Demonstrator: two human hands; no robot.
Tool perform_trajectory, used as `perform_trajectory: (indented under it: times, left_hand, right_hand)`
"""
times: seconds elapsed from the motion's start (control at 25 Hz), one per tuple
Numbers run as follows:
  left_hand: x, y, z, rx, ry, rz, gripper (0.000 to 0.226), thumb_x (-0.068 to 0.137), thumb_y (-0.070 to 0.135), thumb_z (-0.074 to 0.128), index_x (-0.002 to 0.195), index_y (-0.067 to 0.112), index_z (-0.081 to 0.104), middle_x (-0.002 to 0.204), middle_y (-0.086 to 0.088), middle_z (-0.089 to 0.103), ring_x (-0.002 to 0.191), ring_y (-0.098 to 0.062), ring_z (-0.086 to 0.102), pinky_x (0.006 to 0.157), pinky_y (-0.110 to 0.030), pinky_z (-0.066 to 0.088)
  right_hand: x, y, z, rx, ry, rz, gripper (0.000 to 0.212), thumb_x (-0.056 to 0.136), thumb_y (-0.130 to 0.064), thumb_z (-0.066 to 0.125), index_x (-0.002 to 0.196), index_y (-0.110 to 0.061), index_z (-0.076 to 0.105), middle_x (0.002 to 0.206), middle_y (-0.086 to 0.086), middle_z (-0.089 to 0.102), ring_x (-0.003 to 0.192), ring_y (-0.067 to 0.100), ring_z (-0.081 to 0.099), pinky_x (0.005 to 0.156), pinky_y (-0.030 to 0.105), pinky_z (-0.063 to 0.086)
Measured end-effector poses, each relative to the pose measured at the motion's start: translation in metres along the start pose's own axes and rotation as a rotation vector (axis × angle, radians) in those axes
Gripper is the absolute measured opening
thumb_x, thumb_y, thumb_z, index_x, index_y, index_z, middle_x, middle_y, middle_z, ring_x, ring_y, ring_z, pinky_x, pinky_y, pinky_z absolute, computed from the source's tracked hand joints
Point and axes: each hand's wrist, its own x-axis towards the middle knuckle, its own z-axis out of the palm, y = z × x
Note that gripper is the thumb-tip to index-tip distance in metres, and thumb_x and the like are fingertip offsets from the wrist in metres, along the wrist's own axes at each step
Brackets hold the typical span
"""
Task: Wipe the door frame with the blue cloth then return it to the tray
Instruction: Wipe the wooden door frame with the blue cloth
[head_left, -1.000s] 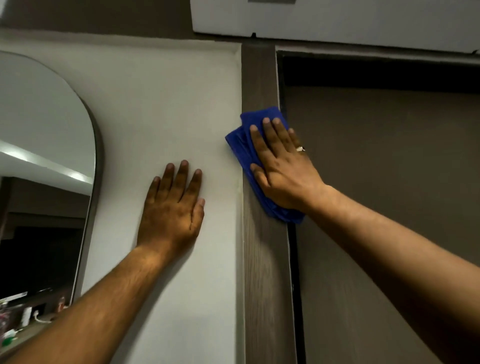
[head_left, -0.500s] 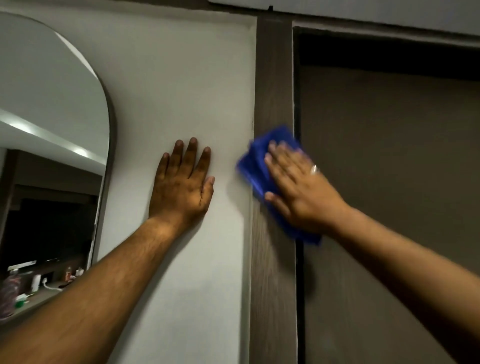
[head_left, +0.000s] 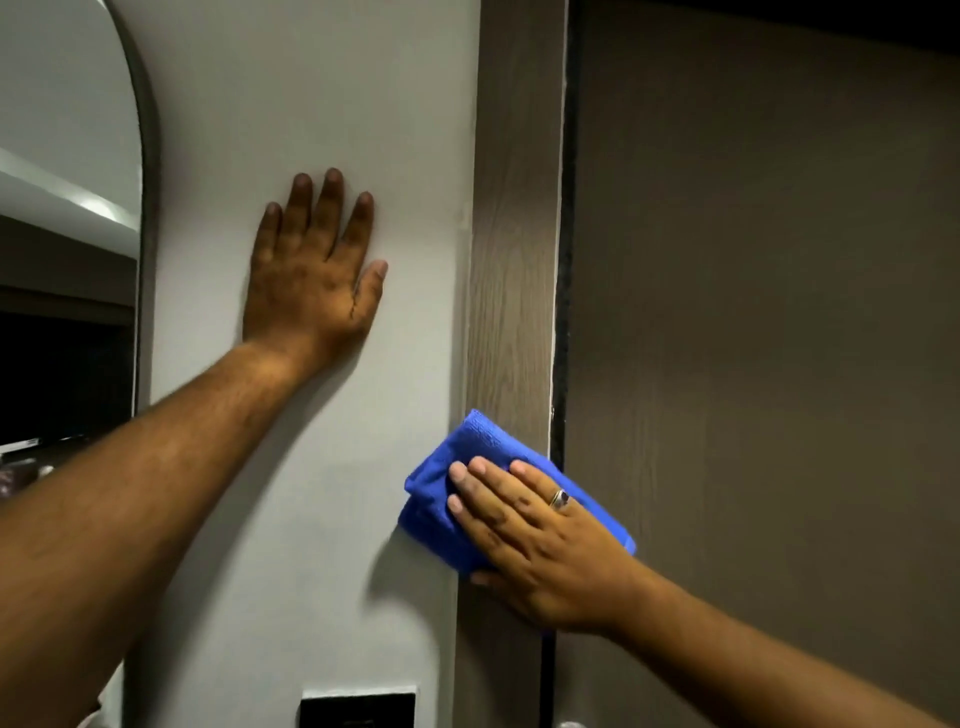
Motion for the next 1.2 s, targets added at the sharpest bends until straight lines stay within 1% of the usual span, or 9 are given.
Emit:
perform_trajectory:
  times: [0.28, 0.4, 0.48, 0.56, 0.64, 0.72, 0.8, 1.04, 1.2]
  left_hand:
    - [-0.017, 0.002, 0.002, -0.003, -0.007, -0.020, 0.063, 0.096, 0.048, 0.021, 0.152, 0.023, 0.007, 0.163, -0.011, 0.006, 0.149, -0.030, 0.001, 0.118, -0.044, -0.001]
    - [-0.026, 0.001, 0.001, 0.000, -0.018, -0.010, 0.064, 0.096, 0.049, 0.021, 0.152, 0.023, 0.005, 0.163, -0.011, 0.004, 0.149, -0.029, 0.000, 0.118, -0.043, -0.003]
    - [-0.029, 0.001, -0.002, -0.014, -0.034, -0.005, 0.064, 0.096, 0.048, 0.022, 0.152, 0.022, 0.004, 0.163, -0.011, 0.003, 0.149, -0.029, -0.001, 0.118, -0.043, -0.003]
    - [-0.033, 0.000, -0.001, 0.001, -0.040, -0.007, 0.065, 0.096, 0.048, 0.022, 0.152, 0.023, 0.004, 0.163, -0.011, 0.002, 0.149, -0.028, -0.002, 0.118, -0.042, -0.003]
    - [-0.036, -0.001, 0.001, 0.011, -0.027, -0.007, 0.065, 0.096, 0.048, 0.022, 0.152, 0.023, 0.004, 0.163, -0.010, 0.002, 0.149, -0.027, -0.002, 0.119, -0.042, -0.003]
    - [-0.033, -0.001, 0.002, 0.004, -0.016, -0.002, 0.064, 0.096, 0.049, 0.021, 0.153, 0.024, 0.004, 0.163, -0.009, 0.003, 0.149, -0.026, -0.002, 0.118, -0.040, -0.004]
    - [-0.032, -0.001, 0.000, -0.009, -0.015, 0.004, 0.064, 0.096, 0.048, 0.023, 0.152, 0.024, 0.006, 0.163, -0.009, 0.005, 0.149, -0.027, 0.000, 0.118, -0.039, -0.005]
    - [-0.039, 0.001, 0.000, -0.005, -0.005, -0.012, 0.066, 0.093, 0.047, 0.026, 0.153, 0.022, 0.009, 0.163, -0.008, 0.003, 0.150, -0.024, -0.001, 0.120, -0.043, 0.003]
    - [-0.032, 0.004, -0.011, -0.020, -0.019, -0.010, 0.067, 0.092, 0.047, 0.027, 0.151, 0.020, 0.014, 0.162, -0.009, 0.007, 0.149, -0.026, 0.003, 0.120, -0.045, 0.006]
  right_hand:
    - [0.065, 0.049, -0.017, -0.039, 0.190, 0.371, 0.062, 0.098, -0.038, 0.043, 0.145, -0.001, 0.026, 0.154, 0.021, 0.025, 0.145, 0.035, 0.016, 0.118, 0.051, 0.016]
    - [0.003, -0.011, 0.002, -0.054, 0.051, 0.141, 0.066, 0.090, -0.029, 0.055, 0.145, -0.005, 0.030, 0.155, 0.018, 0.023, 0.146, 0.034, 0.015, 0.118, 0.050, 0.013]
    - [-0.015, -0.085, 0.016, 0.006, -0.092, 0.064, 0.062, 0.086, -0.037, 0.048, 0.145, -0.036, 0.028, 0.155, 0.003, 0.026, 0.144, 0.021, 0.023, 0.118, 0.042, 0.017]
    - [-0.020, -0.108, 0.017, 0.256, 0.062, 0.302, 0.038, 0.078, -0.046, 0.009, 0.089, -0.075, 0.031, 0.123, -0.034, 0.057, 0.114, -0.008, 0.055, 0.096, 0.026, 0.041]
    - [-0.021, -0.106, 0.013, 0.143, 0.032, 0.249, 0.043, 0.087, -0.042, 0.002, 0.090, -0.076, 0.029, 0.120, -0.033, 0.060, 0.110, -0.007, 0.058, 0.091, 0.027, 0.043]
    - [-0.016, -0.077, -0.004, -0.112, -0.013, 0.121, 0.050, 0.096, -0.037, 0.035, 0.145, -0.036, 0.029, 0.154, 0.001, 0.034, 0.142, 0.020, 0.030, 0.113, 0.041, 0.026]
    - [0.007, -0.014, -0.005, -0.064, 0.070, 0.142, 0.062, 0.093, -0.036, 0.051, 0.145, -0.007, 0.032, 0.155, 0.015, 0.027, 0.145, 0.030, 0.019, 0.118, 0.047, 0.018]
    - [0.127, 0.105, -0.050, -0.122, 0.126, 0.453, 0.066, 0.099, -0.045, 0.029, 0.150, -0.010, 0.005, 0.160, 0.012, 0.001, 0.148, 0.025, -0.005, 0.121, 0.045, 0.003]
    - [0.105, 0.076, -0.040, -0.097, 0.130, 0.349, 0.066, 0.099, -0.044, 0.031, 0.150, -0.008, 0.010, 0.160, 0.012, 0.007, 0.148, 0.026, 0.001, 0.119, 0.049, 0.011]
